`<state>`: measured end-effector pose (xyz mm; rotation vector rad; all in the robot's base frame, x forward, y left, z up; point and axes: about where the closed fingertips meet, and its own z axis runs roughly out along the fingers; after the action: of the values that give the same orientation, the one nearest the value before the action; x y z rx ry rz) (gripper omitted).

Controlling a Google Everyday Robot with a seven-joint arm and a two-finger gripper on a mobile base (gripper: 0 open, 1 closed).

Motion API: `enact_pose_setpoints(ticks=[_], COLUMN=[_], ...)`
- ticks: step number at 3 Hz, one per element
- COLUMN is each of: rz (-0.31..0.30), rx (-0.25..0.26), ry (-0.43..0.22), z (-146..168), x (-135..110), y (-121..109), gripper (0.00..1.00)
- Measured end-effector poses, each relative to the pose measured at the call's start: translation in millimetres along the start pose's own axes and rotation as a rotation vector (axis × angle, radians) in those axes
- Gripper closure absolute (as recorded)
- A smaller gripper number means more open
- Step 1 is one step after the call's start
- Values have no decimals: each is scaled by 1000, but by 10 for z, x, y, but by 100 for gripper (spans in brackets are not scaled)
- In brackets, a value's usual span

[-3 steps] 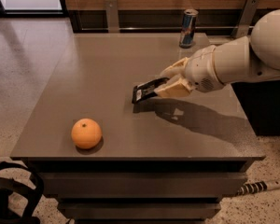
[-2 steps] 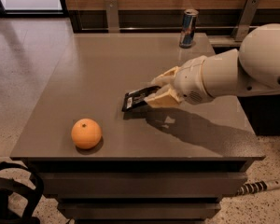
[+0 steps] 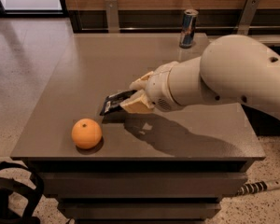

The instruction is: Move rxbar chocolate near orange

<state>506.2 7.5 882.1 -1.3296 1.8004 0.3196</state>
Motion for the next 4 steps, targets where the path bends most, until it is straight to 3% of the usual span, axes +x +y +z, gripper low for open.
enact_pose_setpoints(ticks=[2, 4], rz=[-1, -10], rx=[5, 9], ry=[1, 1], z=[-22, -44], x=[-66, -109], y=[26, 43], gripper=[43, 0])
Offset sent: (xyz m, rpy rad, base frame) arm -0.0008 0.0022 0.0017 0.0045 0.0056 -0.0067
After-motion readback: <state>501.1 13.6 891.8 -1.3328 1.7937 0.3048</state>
